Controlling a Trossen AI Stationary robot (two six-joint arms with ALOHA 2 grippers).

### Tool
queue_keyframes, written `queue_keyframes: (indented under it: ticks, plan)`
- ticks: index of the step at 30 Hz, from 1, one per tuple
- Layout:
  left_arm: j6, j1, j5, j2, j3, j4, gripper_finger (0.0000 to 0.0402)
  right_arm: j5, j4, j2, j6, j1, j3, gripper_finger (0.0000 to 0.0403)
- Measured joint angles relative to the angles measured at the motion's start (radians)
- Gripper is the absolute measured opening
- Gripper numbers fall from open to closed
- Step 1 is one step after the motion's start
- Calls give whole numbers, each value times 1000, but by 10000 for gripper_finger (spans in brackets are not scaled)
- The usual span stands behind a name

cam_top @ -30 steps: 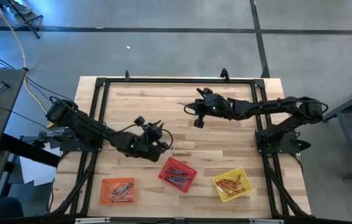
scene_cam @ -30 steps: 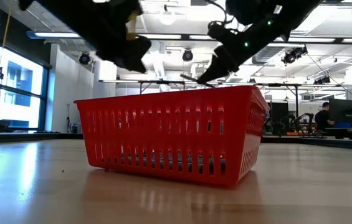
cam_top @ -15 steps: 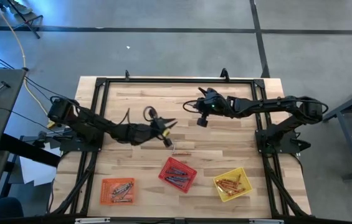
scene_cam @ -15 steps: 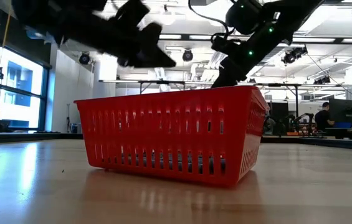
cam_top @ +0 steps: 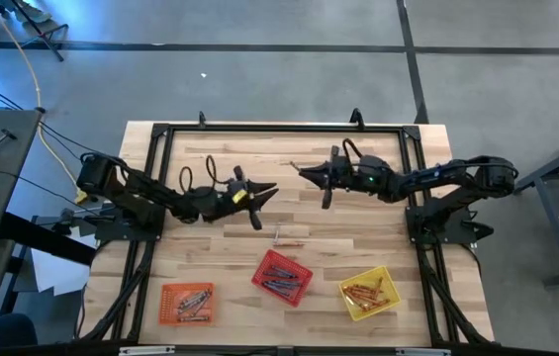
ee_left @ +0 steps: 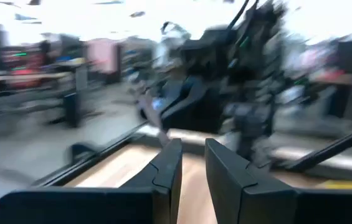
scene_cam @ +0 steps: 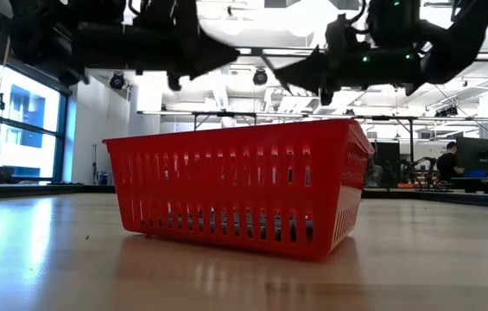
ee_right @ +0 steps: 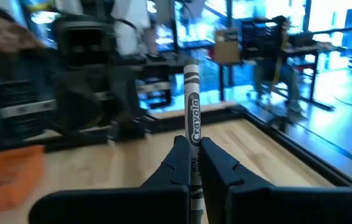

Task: Sort crayons
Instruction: Put the gray crayon into the orange bin

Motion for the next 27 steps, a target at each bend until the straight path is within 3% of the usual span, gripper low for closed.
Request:
queue_keyframes:
  ticks: [4, 14, 20, 27]
  plan:
    - [-50, 50, 173, 0, 1, 73, 60, -1, 52, 0, 14, 55, -8, 0]
    - [-87, 70, 283, 0, 36, 26, 86, 0, 54, 0, -15, 160, 10, 0]
    - [-31, 50, 292, 0, 116, -101, 128, 31, 54, 0, -16, 186, 10, 2]
    - [-24, 36, 290, 0, 165, -114, 160, 77, 54, 0, -39, 207, 10, 3]
